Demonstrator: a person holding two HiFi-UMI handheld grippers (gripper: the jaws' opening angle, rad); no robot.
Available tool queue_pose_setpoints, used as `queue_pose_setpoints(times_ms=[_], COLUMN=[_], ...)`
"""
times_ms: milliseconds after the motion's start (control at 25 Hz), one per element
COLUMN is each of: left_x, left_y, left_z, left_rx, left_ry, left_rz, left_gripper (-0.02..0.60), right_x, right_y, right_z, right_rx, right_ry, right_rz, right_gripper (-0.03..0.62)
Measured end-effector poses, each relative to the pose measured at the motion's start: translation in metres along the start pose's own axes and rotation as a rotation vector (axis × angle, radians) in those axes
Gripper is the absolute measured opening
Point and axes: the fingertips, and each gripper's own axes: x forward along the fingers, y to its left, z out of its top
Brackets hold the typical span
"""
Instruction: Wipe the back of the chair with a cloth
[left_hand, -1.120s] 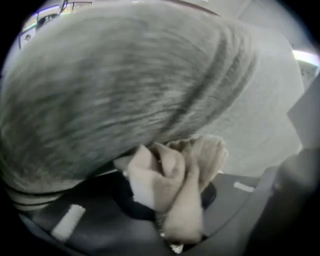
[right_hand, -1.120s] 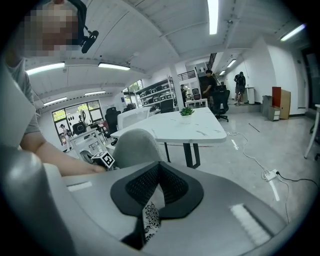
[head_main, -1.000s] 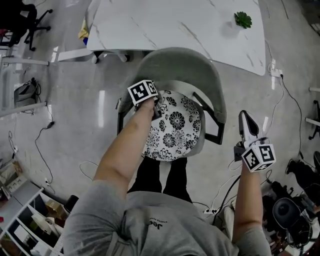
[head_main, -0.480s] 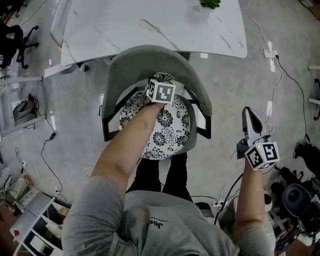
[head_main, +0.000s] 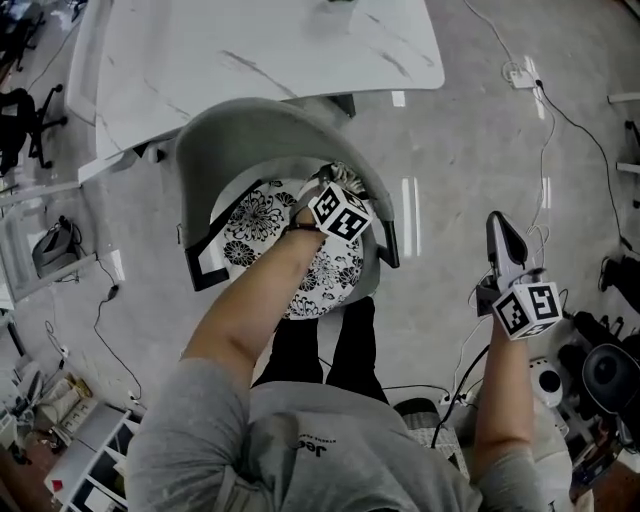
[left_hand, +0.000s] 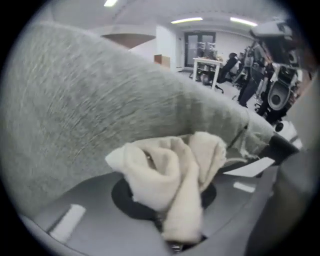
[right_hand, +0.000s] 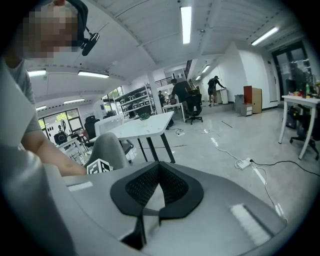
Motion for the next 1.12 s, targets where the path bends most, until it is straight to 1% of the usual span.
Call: queue_pose_setpoints(times_ms=[200,320,360,400,440,480,520,640,680,720,840,920,1000,1120], left_x=[-0.003,-0.006,-0.007,-0.008,-0.010,-0.014,-0.020,-0.052,-0.066,-0.080,-0.127,-0.161,-0.192,-0.236], left_y=[-0.038,-0.064,-0.071,-0.074,-0.073,-0.068,-0.061,-0.034,-0.025,-0.017,-0.001,0.007,0.015,0.020], left_z=[0.002,0.000,-0.002,-0.004,-0.007,-0.010,-0.013,-0.030,-0.038,-0.046,-0.063,-0.062,-0.050,-0.021], left_rx=[0.302,0.504,0.547,0.561,0.542,0.492,0.413,0.109,0.037,-0.011,-0.113,-0.177,-0.196,-0.175], left_ry=[-0.031,-0.057,-0.063,-0.068,-0.072,-0.075,-0.079,-0.092,-0.096,-0.100,-0.134,-0.180,-0.241,-0.345], left_rz=[-0.043,-0.080,-0.095,-0.109,-0.120,-0.127,-0.129,-0.136,-0.134,-0.129,-0.119,-0.124,-0.129,-0.150], left_gripper=[0.120,0.120,0.120,0.120,0.123,0.127,0.132,0.133,0.133,0.133,0.133,0.137,0.141,0.143], right_x=[-0.017,-0.022,-0.023,-0.025,-0.027,-0.031,-0.034,-0.046,-0.050,-0.054,-0.070,-0.080,-0.091,-0.115], right_y=[-0.003,0.002,0.004,0.006,0.008,0.010,0.013,0.026,0.031,0.036,0.052,0.062,0.071,0.086], right_z=[-0.003,-0.005,-0.006,-0.007,-0.009,-0.010,-0.011,-0.006,-0.003,0.002,0.015,0.026,0.040,0.066], right_rx=[0.005,0.002,0.001,-0.001,-0.003,-0.004,-0.004,-0.006,-0.009,-0.013,-0.016,-0.014,-0.013,-0.026], right_ry=[-0.012,-0.009,-0.010,-0.014,-0.020,-0.023,-0.024,-0.025,-0.029,-0.035,-0.053,-0.067,-0.087,-0.117], right_rz=[-0.014,-0.016,-0.015,-0.013,-0.011,-0.011,-0.013,-0.016,-0.016,-0.017,-0.026,-0.035,-0.052,-0.084], right_gripper=[0.002,0.002,0.002,0.002,0.002,0.002,0.002,0.002,0.002,0.002,0.002,0.002,0.002,0.002])
